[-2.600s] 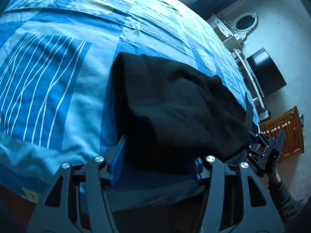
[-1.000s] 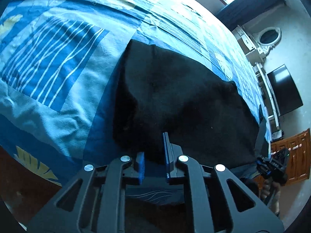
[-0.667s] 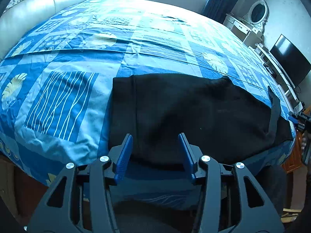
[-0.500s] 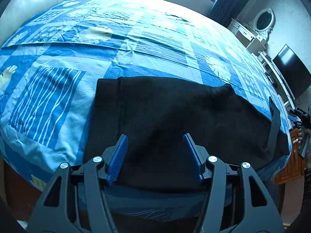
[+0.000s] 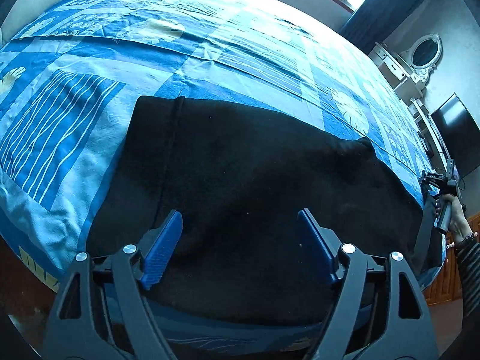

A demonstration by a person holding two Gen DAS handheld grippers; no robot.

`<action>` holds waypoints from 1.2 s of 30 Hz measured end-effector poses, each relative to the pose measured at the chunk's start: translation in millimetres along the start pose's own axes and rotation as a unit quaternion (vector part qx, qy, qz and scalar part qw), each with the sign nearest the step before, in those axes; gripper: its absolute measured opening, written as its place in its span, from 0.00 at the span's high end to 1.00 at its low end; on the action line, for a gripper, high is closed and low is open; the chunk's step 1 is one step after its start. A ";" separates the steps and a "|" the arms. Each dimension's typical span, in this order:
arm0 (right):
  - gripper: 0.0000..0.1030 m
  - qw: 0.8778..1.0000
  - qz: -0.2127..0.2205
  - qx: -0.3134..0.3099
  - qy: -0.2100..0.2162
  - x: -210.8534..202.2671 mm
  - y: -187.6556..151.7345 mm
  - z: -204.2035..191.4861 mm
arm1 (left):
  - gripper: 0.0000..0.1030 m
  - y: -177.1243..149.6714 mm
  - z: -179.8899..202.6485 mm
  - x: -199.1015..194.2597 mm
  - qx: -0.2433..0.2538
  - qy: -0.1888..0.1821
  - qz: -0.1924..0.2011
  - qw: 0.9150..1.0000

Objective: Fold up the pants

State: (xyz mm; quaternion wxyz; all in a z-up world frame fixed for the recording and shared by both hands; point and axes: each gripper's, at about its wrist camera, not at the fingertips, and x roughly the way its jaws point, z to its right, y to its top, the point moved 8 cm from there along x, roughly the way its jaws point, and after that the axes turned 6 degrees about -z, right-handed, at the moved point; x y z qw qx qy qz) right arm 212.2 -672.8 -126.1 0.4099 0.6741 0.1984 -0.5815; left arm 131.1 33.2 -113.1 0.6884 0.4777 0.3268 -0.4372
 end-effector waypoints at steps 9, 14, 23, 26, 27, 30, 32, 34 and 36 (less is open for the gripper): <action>0.93 0.977 0.122 0.064 0.163 -110.6 -38.7 93.9 | 0.20 -2.4 3.8 4.4 0.019 0.025 0.003 1.000; 0.93 0.958 0.168 0.137 0.190 -135.6 -97.0 179.2 | 0.19 -3.5 5.5 5.1 0.022 0.032 0.005 0.999; 0.93 0.915 0.107 0.266 0.283 -60.9 -170.1 234.5 | 0.16 -6.3 10.0 7.9 0.038 0.054 0.006 0.998; 0.92 0.896 0.096 0.294 0.319 -49.3 -166.8 237.7 | 0.15 -7.1 10.3 8.3 0.039 0.060 0.005 0.997; 0.91 0.890 0.101 0.304 0.323 -47.8 -164.5 240.7 | 0.15 -7.4 10.3 8.3 0.039 0.062 0.005 0.997; 0.90 0.874 0.102 0.326 0.346 -42.7 -157.0 244.1 | 0.15 -8.0 10.5 8.6 0.039 0.067 0.005 0.997; 0.94 0.873 0.105 0.324 0.349 -48.7 -154.3 243.3 | 0.14 -8.1 11.0 8.7 0.041 0.072 0.004 0.997; 0.94 0.874 0.120 0.314 0.350 -63.8 -153.2 242.9 | 0.14 -8.4 11.7 8.8 0.041 0.075 0.003 0.996; 0.94 0.874 0.127 0.312 0.350 -73.5 -155.7 246.1 | 0.14 -8.8 12.1 8.9 0.041 0.077 0.003 0.996</action>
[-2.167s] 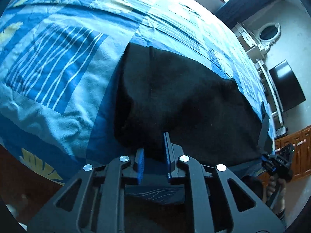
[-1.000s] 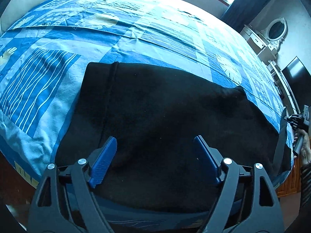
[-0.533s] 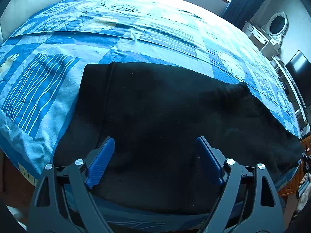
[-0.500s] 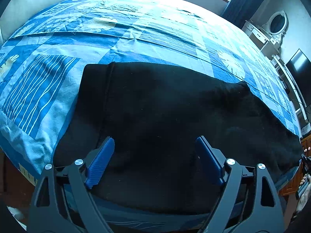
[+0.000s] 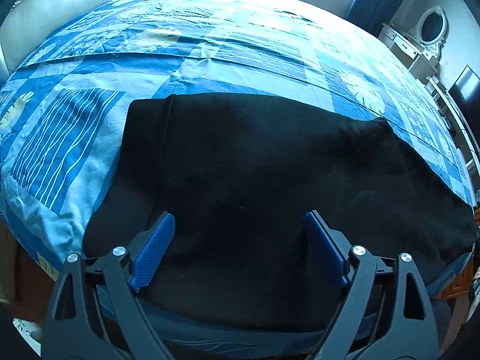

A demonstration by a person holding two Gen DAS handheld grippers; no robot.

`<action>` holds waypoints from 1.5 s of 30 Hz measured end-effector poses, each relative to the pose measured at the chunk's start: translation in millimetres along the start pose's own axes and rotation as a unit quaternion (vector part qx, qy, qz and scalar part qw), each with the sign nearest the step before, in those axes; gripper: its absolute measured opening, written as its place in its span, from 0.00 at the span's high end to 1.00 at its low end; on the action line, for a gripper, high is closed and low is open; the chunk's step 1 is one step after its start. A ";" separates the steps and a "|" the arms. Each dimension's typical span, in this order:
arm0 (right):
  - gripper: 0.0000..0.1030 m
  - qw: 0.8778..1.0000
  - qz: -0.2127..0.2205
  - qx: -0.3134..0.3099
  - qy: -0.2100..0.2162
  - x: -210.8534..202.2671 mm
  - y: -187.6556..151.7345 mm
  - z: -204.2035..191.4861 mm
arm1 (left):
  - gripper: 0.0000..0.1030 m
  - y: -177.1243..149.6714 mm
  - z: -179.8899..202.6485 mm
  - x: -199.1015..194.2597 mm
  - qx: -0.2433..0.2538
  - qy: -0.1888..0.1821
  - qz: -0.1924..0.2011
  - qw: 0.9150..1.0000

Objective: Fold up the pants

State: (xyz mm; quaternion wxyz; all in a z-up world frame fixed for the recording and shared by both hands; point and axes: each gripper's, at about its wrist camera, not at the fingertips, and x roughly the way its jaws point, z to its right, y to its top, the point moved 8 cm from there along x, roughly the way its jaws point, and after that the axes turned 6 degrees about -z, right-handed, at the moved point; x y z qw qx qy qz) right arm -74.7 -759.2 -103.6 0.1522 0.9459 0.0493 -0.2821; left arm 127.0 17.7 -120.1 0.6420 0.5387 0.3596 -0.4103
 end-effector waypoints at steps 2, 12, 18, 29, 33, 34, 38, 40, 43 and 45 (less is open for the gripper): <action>0.94 1.000 0.002 -0.001 -0.004 -4.8 -1.8 6.4 | 0.14 -0.1 0.4 0.4 0.001 0.002 0.000 1.000; 0.94 0.999 -0.030 0.004 -0.022 7.4 -14.8 36.3 | 0.11 0.0 2.7 3.1 0.005 0.009 0.001 1.000; 0.85 0.991 -0.041 -0.107 -0.062 -24.1 11.8 8.5 | 0.10 1.7 4.1 3.9 0.007 0.009 0.003 1.000; 0.71 0.988 -0.125 -0.083 -0.036 18.6 79.2 48.9 | 0.07 1.5 6.0 6.0 0.008 0.021 0.007 1.000; 0.60 0.978 -0.198 -0.067 0.018 34.9 61.8 51.2 | 0.06 2.3 7.2 7.9 0.008 0.028 0.008 1.000; 0.57 0.975 -0.209 -0.071 0.025 34.9 54.7 47.7 | 0.06 2.6 7.5 8.7 0.009 0.029 0.008 1.000; 0.81 0.968 -0.216 -0.125 -0.008 40.5 44.2 33.2 | 0.04 3.9 7.5 10.3 0.009 0.034 0.009 0.999; 0.82 0.968 -0.196 -0.155 -0.038 39.3 47.4 20.8 | 0.04 4.5 7.4 10.1 0.006 0.035 0.009 0.999; 0.84 0.964 -0.132 -0.223 -0.066 24.4 60.6 -7.2 | 0.04 4.9 6.9 9.6 0.002 0.034 0.010 0.999; 0.86 0.954 -0.149 -0.228 -0.122 40.5 61.5 13.8 | 0.04 4.3 8.1 10.1 0.007 0.036 0.009 0.999</action>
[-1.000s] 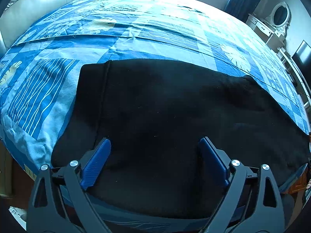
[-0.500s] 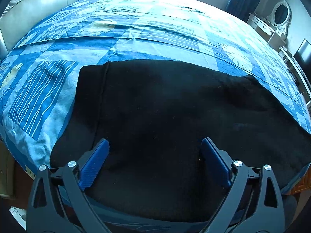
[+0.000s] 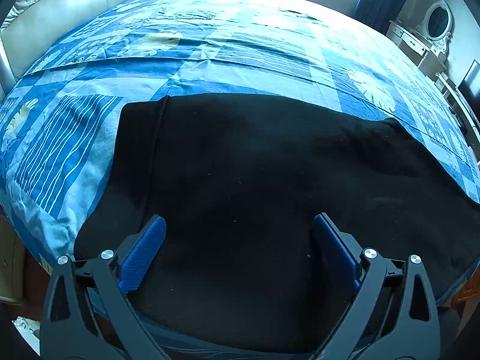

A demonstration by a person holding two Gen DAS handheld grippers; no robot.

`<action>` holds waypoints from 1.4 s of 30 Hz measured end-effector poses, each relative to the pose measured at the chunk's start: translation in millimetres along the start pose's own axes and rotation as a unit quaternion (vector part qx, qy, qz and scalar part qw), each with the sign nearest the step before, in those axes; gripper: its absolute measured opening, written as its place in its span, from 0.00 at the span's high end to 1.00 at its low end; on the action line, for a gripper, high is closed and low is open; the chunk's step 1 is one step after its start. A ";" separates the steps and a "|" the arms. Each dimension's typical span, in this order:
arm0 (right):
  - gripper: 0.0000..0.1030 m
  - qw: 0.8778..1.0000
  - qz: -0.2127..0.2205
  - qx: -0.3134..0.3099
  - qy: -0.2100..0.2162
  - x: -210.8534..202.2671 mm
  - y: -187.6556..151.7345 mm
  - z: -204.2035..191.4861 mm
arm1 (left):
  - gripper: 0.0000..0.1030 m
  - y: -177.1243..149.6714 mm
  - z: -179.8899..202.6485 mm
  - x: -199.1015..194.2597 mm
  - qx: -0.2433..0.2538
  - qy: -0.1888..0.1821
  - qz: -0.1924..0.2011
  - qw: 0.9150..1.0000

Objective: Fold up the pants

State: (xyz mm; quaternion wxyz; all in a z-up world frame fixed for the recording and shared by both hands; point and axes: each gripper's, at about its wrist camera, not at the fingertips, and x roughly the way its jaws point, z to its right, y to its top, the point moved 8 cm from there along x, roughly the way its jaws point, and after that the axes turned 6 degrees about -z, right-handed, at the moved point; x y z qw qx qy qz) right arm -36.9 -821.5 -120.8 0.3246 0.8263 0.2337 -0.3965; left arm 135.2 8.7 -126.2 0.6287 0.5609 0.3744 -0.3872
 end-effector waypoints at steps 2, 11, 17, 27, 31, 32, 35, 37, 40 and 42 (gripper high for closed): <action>0.86 1.000 -0.020 0.013 -0.001 17.0 -8.6 11.4 | 0.04 -0.1 1.2 -0.1 0.006 0.003 0.001 1.000; 0.57 0.987 -0.027 0.112 0.112 3.9 -1.5 37.9 | 0.04 -0.5 1.9 -3.0 0.019 0.001 0.007 1.000; 0.69 0.989 -0.075 0.064 0.107 15.6 -14.5 13.2 | 0.04 -3.5 1.9 -7.4 0.028 0.004 0.014 1.000; 0.78 0.988 -0.022 0.031 0.150 -42.6 -4.6 -69.6 | 0.04 -5.6 -13.1 -28.3 0.024 -0.008 0.021 0.999; 0.84 0.980 -0.004 -0.019 0.196 -81.2 -2.6 -143.8 | 0.04 -7.9 -20.0 -42.5 0.016 -0.017 0.024 0.999; 0.84 0.979 -0.002 -0.034 0.199 -89.0 -3.1 -162.1 | 0.04 -8.8 -21.0 -45.9 0.015 -0.021 0.025 0.999; 0.86 0.976 -0.005 -0.080 0.200 -98.6 -10.5 -218.2 | 0.04 -13.1 -21.9 -56.2 0.015 -0.027 0.030 0.999; 0.86 0.977 -0.011 -0.110 0.182 -94.5 -23.7 -246.1 | 0.04 -17.6 -20.5 -61.6 0.020 -0.033 0.033 0.999; 0.86 0.979 -0.036 -0.115 0.166 -62.8 -37.1 -269.4 | 0.04 -24.4 -17.1 -67.3 0.033 -0.038 0.042 0.998; 0.86 0.980 -0.053 -0.116 0.155 -39.3 -50.4 -281.6 | 0.04 -27.2 -15.6 -67.3 0.039 -0.036 0.043 0.998</action>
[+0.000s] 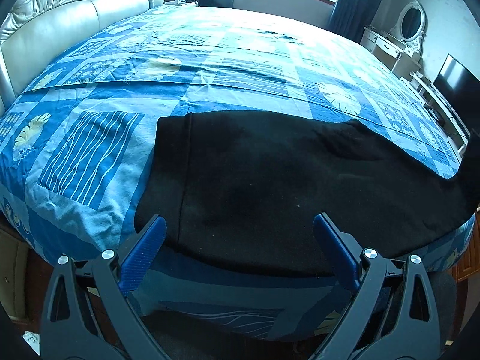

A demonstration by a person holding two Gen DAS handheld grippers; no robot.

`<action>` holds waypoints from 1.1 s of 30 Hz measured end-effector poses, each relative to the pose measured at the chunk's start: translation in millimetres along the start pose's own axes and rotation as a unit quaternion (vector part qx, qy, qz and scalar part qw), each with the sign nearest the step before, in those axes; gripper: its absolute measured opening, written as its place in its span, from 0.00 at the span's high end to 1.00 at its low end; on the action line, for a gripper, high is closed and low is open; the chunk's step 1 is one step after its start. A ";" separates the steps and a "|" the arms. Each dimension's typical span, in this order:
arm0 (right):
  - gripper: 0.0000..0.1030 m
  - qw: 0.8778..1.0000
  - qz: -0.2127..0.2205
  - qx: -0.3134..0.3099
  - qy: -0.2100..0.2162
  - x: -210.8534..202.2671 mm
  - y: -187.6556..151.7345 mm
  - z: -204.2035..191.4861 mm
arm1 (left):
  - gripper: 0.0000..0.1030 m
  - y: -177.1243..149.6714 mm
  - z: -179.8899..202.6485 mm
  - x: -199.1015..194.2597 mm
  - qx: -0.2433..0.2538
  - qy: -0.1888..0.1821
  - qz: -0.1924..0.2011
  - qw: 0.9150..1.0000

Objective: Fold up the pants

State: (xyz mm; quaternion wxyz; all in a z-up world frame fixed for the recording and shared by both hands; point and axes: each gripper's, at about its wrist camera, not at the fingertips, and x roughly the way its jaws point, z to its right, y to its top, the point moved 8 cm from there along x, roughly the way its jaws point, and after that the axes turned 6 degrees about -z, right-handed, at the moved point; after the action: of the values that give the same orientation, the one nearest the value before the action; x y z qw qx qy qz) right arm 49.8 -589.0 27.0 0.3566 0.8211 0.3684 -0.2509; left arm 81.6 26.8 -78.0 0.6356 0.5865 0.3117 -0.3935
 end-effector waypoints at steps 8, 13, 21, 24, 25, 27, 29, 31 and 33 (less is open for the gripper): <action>0.86 0.997 -0.062 -0.045 0.021 87.4 -53.2 -70.3 | 0.04 -3.5 8.2 2.4 -0.003 -0.018 -0.009 1.000; 0.86 0.993 -0.095 -0.059 0.034 128.8 -86.0 -102.4 | 0.04 -5.6 13.1 3.6 0.001 -0.022 -0.012 1.000; 0.86 0.988 -0.130 -0.087 0.016 179.5 -120.7 -132.2 | 0.04 -6.6 15.9 2.0 0.003 -0.026 -0.011 1.000; 0.86 0.986 -0.139 -0.094 0.005 194.7 -130.7 -139.8 | 0.04 -6.5 16.0 2.0 0.002 -0.026 -0.011 1.000; 0.86 0.985 -0.142 -0.094 0.001 199.1 -133.7 -140.9 | 0.04 -6.7 15.8 1.8 0.001 -0.026 -0.012 1.000; 0.86 0.984 -0.149 -0.094 -0.005 207.0 -140.1 -141.1 | 0.04 -6.6 15.1 1.6 -0.001 -0.027 -0.012 1.000; 0.85 0.983 -0.154 -0.095 -0.008 212.1 -146.3 -140.9 | 0.04 -6.4 14.6 1.7 -0.002 -0.027 -0.013 1.000; 0.80 0.984 -0.156 -0.085 0.000 213.9 -150.7 -140.6 | 0.04 -6.4 14.1 2.2 -0.002 -0.027 -0.013 1.000; 0.76 0.985 -0.157 -0.075 0.010 215.6 -153.6 -140.7 | 0.04 -6.6 13.9 2.6 -0.001 -0.026 -0.013 1.000</action>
State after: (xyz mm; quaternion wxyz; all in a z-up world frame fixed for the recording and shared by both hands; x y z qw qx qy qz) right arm 80.3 -315.9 -92.9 0.3697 0.7262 0.5146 -0.2669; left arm 76.3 12.6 -81.9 0.6386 0.5715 0.3031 -0.4167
